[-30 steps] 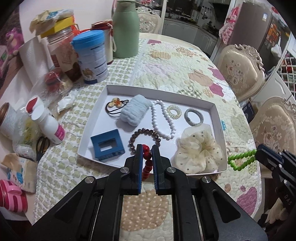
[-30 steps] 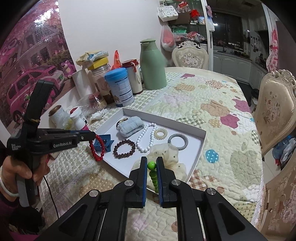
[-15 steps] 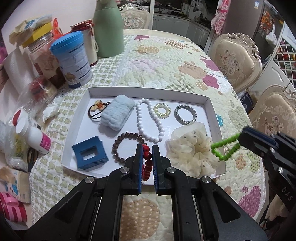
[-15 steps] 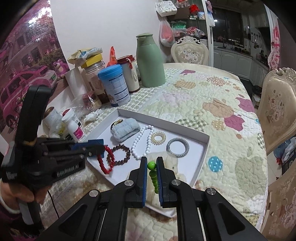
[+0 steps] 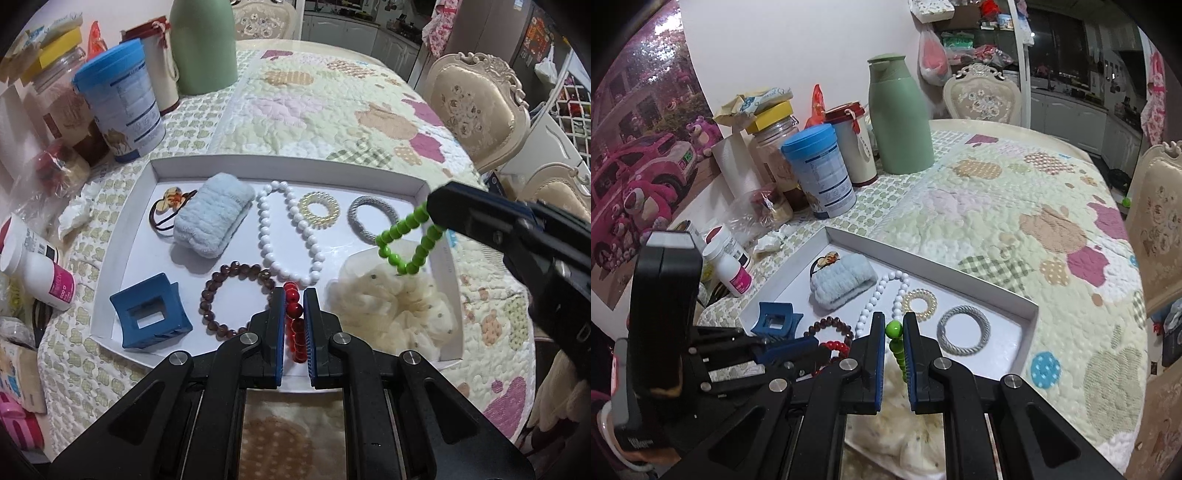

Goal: Organize jewelry
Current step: 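Carry both bead strands over the tray and lower them in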

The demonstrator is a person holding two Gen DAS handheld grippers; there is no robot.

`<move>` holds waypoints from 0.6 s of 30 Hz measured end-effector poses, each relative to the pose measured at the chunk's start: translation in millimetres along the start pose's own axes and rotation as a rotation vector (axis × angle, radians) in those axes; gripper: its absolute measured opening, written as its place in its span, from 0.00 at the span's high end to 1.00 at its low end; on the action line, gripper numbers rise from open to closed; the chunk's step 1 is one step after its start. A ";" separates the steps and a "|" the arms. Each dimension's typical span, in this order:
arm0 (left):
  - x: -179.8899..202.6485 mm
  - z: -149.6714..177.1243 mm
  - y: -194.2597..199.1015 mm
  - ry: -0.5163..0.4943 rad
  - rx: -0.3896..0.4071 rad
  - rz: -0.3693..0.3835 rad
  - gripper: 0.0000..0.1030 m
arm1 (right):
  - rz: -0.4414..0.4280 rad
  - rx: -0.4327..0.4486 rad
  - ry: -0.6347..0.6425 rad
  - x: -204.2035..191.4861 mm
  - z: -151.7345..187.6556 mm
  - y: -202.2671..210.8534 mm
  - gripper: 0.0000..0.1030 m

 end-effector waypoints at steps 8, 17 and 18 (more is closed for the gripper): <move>-29.8 1.3 -13.2 0.049 -0.024 -0.031 0.92 | -0.045 -0.044 0.001 -6.3 -11.9 -35.6 0.91; -42.6 1.4 -21.3 0.072 -0.036 -0.046 0.92 | -0.018 -0.113 -0.025 10.5 -8.6 -73.6 0.91; -42.9 1.3 -22.4 0.072 -0.037 -0.048 0.92 | -0.011 -0.122 -0.032 14.3 -6.9 -76.7 0.91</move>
Point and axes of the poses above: each gripper's, at about its wrist camera, not at the fingertips, and y roughly against the way its jaws point, x to its right, z to its underside, the point moved 1 cm from there along -y, roughly the way its jaws point, and after that the axes turned 8 degrees about z, right-handed, at the moved point
